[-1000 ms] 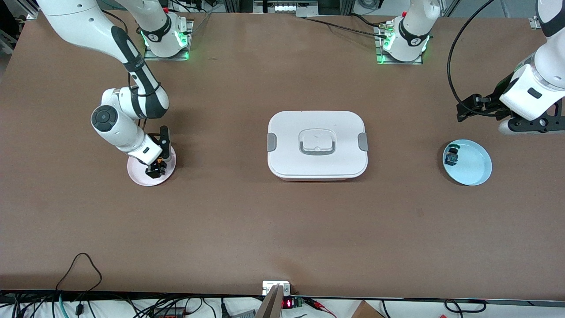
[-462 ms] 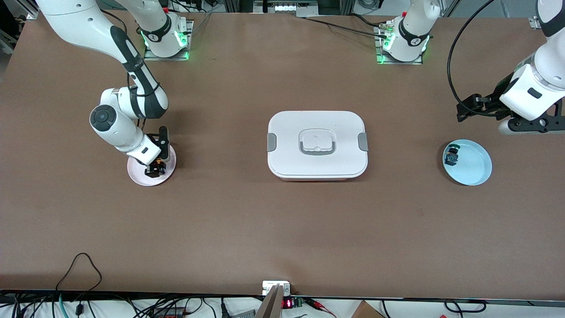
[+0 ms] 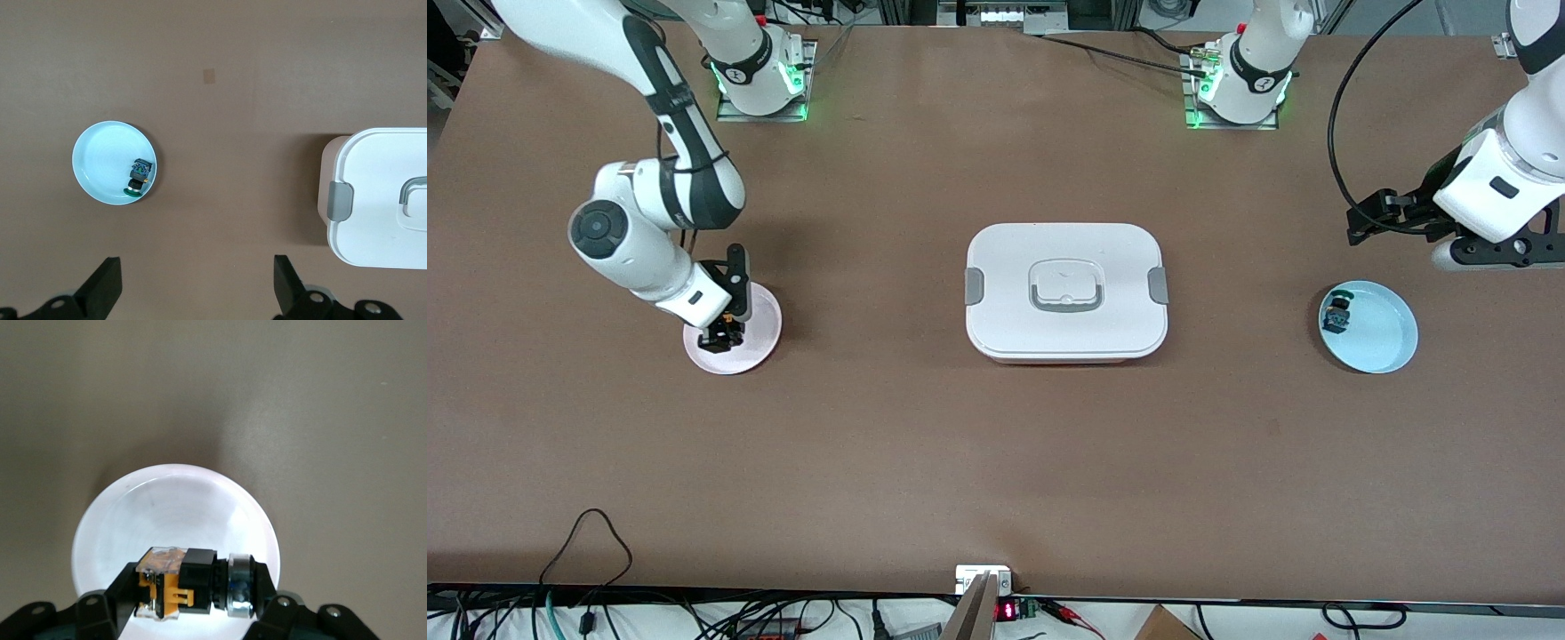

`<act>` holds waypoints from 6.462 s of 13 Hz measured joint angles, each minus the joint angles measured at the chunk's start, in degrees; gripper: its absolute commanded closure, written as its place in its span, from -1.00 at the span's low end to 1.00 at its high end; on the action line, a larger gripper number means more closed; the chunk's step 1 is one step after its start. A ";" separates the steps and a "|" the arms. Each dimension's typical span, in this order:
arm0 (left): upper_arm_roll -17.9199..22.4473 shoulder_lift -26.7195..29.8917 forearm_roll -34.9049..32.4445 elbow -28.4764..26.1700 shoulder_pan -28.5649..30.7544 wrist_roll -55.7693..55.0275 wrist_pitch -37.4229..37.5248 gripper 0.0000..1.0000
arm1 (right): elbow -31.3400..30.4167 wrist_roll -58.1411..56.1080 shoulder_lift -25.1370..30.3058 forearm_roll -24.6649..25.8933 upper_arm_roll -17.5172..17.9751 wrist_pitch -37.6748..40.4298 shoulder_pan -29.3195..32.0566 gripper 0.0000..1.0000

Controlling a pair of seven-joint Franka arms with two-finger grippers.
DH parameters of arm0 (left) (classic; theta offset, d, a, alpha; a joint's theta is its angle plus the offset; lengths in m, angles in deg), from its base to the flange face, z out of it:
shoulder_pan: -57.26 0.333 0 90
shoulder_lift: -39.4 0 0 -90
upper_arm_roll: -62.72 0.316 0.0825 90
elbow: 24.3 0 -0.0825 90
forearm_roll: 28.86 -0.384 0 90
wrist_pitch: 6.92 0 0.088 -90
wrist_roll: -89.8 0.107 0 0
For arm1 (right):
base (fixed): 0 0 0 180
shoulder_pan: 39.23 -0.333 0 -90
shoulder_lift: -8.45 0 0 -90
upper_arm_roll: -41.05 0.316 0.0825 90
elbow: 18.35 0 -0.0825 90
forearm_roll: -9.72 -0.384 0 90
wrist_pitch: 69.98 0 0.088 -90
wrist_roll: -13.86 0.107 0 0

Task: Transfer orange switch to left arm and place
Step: 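Lift the orange switch out of the white dish with the right gripper, then carry the switch above the box while the left gripper reaches toward it, then grasp the orange switch with the left gripper from the right gripper, then open the right gripper and pull both grippers apart, then carry the switch to the blue dish while the right gripper withdraws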

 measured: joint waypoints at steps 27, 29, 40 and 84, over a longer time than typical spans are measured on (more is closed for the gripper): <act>0.20 -3.08 7.13 0.10 0.30 -0.04 2.31 -1.00 | 29.00 -0.20 -5.39 -74.92 0.75 41.77 -11.27 1.00; 0.17 -3.84 15.92 0.10 0.28 -0.04 4.62 -1.00 | 29.00 -0.22 -6.69 -83.14 0.80 36.61 -14.91 1.00; -0.43 -6.95 74.68 -11.27 1.34 12.02 0.71 -1.00 | 31.27 -1.22 -10.36 -103.60 0.59 14.66 -30.97 1.00; -12.17 -1.41 21.09 -14.12 12.74 26.42 -4.38 1.00 | 32.80 3.14 -8.72 -72.89 -1.34 71.87 8.84 -1.00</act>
